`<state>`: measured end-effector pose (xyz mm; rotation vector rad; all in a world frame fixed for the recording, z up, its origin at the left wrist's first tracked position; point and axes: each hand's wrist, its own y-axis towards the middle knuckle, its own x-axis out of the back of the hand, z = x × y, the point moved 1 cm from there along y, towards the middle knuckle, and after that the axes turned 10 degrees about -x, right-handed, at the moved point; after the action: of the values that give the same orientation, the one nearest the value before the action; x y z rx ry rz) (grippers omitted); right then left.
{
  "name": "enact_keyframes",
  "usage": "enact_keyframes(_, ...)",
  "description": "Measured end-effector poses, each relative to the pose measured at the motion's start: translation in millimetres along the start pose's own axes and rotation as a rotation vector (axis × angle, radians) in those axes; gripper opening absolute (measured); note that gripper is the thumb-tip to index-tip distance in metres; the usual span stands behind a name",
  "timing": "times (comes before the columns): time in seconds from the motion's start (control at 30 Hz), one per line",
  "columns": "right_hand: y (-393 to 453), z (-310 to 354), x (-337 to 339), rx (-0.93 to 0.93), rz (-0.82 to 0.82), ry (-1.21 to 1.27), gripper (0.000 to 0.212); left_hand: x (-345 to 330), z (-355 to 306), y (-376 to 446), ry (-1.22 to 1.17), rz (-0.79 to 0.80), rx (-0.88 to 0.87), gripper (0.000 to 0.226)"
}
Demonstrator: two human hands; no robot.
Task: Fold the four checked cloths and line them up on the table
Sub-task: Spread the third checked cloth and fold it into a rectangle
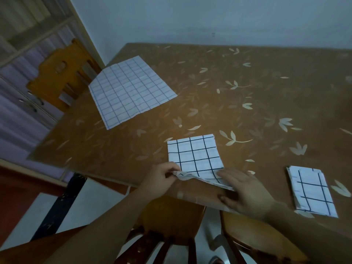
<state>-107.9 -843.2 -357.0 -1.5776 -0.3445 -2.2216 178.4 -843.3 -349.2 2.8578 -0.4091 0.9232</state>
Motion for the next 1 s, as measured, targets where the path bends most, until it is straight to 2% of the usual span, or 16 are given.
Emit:
enact_keyframes(0.1, 1, 1, 3, -0.072, 0.01, 0.097, 0.043, 2, 11, -5, -0.112, 0.048, 0.085, 0.006)
enact_keyframes(0.2, 5, 9, 10, -0.127, 0.066, 0.294, 0.027, 0, 13, -4, -0.301, 0.031, 0.152, 0.017)
enact_keyframes(0.3, 5, 20, 18, -0.264, 0.147, 0.568, 0.025, 2, 6, -2, -0.409, -0.052, 0.183, 0.025)
enact_keyframes(0.43, 4, 18, 16, -0.502, 0.225, 0.708, 0.018, 4, 12, 0, -0.165, -0.156, 0.219, 0.006)
enact_keyframes(0.53, 3, 18, 16, -0.621, 0.257, 0.771, 0.008, 2, 12, 0, -0.091, -0.137, 0.26, 0.015)
enact_keyframes(0.8, 5, 25, 11, -0.875, 0.319, 0.947, 0.013, -5, 18, -1, 0.036, -0.072, 0.31, 0.044)
enact_keyframes(1.0, 5, 29, 7, -0.944, 0.323, 0.906, 0.014, -6, 20, 7, 0.083, -0.03, 0.397, 0.044)
